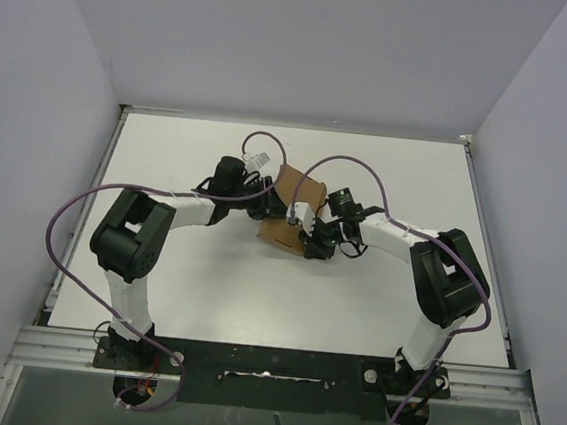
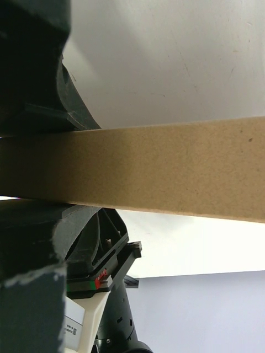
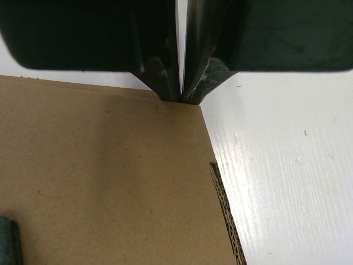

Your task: Fold the paper box

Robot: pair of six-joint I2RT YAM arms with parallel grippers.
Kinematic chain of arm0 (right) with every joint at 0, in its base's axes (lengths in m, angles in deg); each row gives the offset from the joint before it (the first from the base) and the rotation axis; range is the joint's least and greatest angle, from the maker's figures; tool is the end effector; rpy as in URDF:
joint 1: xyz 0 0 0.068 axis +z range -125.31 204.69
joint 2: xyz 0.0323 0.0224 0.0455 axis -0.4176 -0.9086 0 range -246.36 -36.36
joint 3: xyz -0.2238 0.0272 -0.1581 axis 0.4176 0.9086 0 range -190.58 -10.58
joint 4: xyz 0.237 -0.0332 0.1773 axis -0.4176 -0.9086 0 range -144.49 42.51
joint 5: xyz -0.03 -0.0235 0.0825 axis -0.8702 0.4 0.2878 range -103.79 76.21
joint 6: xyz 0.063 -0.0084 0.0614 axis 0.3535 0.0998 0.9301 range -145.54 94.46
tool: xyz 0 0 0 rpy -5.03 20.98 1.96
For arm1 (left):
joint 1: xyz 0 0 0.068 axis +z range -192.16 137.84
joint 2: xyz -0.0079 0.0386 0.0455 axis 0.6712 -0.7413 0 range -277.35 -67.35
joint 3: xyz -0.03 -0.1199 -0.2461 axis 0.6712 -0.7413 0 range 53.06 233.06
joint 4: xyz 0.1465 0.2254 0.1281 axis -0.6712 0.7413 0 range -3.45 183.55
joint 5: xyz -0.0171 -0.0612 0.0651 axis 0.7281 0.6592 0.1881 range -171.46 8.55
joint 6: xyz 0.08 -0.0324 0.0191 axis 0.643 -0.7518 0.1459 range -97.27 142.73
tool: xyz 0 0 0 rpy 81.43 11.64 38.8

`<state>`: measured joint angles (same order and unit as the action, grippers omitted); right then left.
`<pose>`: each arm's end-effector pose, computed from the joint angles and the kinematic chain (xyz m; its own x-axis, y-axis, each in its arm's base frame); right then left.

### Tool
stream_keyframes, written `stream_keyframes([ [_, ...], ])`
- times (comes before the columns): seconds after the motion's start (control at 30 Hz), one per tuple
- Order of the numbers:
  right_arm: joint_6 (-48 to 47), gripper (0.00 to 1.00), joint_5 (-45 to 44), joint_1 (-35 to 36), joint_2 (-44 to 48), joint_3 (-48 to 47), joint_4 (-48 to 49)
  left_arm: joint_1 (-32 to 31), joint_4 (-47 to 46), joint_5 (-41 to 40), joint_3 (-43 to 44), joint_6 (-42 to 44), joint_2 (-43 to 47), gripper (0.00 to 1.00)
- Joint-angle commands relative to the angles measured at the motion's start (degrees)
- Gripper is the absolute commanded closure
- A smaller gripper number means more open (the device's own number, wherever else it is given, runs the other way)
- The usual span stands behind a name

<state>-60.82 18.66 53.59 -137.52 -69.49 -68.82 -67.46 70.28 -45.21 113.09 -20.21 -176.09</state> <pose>0.3159 0.2226 0.1032 -0.2836 -0.7134 -0.6408 -0.9564 0.2588 0.1352 0.3905 -0.2359 0.1190 -0.8971 -0.1836 -0.4018 0.2522 0.5339 -0.8071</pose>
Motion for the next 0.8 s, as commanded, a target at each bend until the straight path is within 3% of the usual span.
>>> stream_keyframes([
  [0.0, 0.08, 0.93, -2.36, -1.21, -0.16, -2.41, -1.85, -0.36, 2.95, 0.99, 2.18, 4.44, -1.92, 0.88],
  [0.43, -0.81, 0.82, -0.95, -1.85, -0.58, -3.61, -4.66, -0.10, 2.31, 1.26, 2.13, 4.70, -3.70, 0.88],
  [0.77, -6.05, 0.62, 10.33, -9.43, 6.58, -4.88, -10.43, 0.03, 2.51, 3.25, 2.88, 6.42, -3.80, 0.88],
])
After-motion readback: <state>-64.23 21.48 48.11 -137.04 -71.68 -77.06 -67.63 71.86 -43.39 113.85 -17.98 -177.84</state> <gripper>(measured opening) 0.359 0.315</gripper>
